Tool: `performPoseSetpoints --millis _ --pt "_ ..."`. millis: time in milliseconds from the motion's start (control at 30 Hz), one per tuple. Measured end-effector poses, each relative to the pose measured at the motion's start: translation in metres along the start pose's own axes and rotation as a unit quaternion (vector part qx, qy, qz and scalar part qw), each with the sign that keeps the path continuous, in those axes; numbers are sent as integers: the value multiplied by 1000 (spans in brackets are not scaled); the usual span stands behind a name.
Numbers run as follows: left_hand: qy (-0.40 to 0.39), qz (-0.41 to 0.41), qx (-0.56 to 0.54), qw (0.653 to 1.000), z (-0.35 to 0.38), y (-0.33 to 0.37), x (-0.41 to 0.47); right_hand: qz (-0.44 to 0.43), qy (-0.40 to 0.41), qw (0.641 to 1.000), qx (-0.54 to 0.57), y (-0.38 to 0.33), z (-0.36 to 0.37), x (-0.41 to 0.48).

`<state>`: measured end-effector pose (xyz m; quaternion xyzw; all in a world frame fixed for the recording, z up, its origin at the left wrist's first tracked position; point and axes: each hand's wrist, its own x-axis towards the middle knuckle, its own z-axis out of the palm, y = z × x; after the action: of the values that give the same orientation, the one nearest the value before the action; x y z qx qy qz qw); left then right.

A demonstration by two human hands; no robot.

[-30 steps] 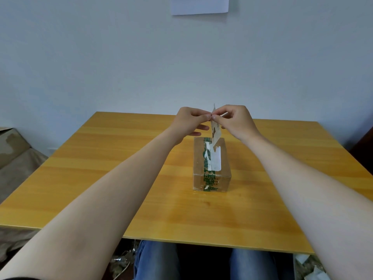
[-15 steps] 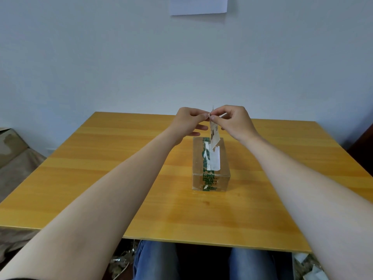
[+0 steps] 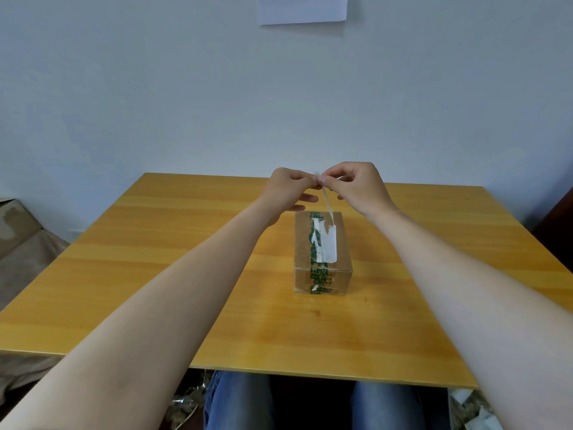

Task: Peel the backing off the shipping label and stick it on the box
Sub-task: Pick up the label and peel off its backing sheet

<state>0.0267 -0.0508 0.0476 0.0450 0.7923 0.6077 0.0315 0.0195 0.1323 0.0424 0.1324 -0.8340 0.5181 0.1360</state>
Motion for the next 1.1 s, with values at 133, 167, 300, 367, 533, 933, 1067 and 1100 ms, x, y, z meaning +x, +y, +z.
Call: performPoseSetpoints --millis 133,167,300,367,533,933,1067,1100 --pt "3 0 2 1000 0 0 0 12 5 1000 -5 -2 1 0" --pt "3 0 2 1000 0 0 0 17 5 1000 -9 -2 1 0" --pt "3 -2 -1 1000 0 0 0 34 5 999 -12 -3 1 0" --pt "2 -2 -3 1000 1 1 -1 39 8 999 -11 -5 1 0" --pt "3 7 0 1000 1 3 -1 61 12 998 22 -7 0 -1" --pt "7 -20 -54 998 -1 1 0 172 12 972 159 -6 -7 2" --pt "7 -35 -81 996 -3 1 1 201 14 958 205 -5 -7 3" --pt "9 -38 -86 996 -3 0 1 204 16 955 213 -5 -8 3"
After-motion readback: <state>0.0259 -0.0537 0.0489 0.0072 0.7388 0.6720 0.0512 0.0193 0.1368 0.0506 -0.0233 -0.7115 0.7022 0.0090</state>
